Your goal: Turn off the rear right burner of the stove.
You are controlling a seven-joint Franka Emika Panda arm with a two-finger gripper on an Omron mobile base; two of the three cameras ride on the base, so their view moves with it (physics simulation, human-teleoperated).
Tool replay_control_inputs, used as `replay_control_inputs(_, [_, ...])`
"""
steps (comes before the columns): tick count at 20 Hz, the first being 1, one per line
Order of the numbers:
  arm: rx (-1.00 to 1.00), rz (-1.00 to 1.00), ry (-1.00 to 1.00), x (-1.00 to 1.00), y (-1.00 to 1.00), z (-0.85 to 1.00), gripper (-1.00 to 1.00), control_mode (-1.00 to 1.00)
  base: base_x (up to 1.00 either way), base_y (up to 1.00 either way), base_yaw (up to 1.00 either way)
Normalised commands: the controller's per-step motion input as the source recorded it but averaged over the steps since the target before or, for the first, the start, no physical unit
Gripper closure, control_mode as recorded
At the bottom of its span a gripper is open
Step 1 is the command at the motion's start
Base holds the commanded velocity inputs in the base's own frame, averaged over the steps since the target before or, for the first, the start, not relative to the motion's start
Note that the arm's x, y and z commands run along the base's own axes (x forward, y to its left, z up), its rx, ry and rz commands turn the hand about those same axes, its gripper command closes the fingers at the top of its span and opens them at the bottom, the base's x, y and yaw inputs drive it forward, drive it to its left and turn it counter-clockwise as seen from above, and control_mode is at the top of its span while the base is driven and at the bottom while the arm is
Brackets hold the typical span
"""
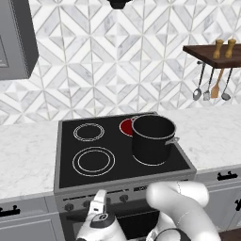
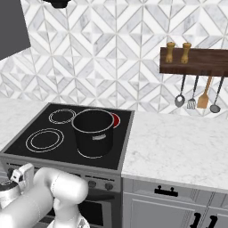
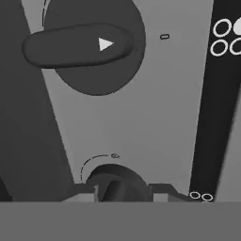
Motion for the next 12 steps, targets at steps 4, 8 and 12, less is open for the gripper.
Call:
replay_control_inputs(4, [0.63,-0.50,0.00,0.00,0.00,0.00,1.00,-1.00,0.00,0.00,0.00])
replay_control_inputs(8, [0.63,-0.50,0.00,0.00,0.00,0.00,1.00,-1.00,0.00,0.00,0.00])
replay_control_inputs(12, [0.65,-0.49,0.00,-0.02,-0.01,0.00,1.00,-1.00,0.00,0.00,0.00])
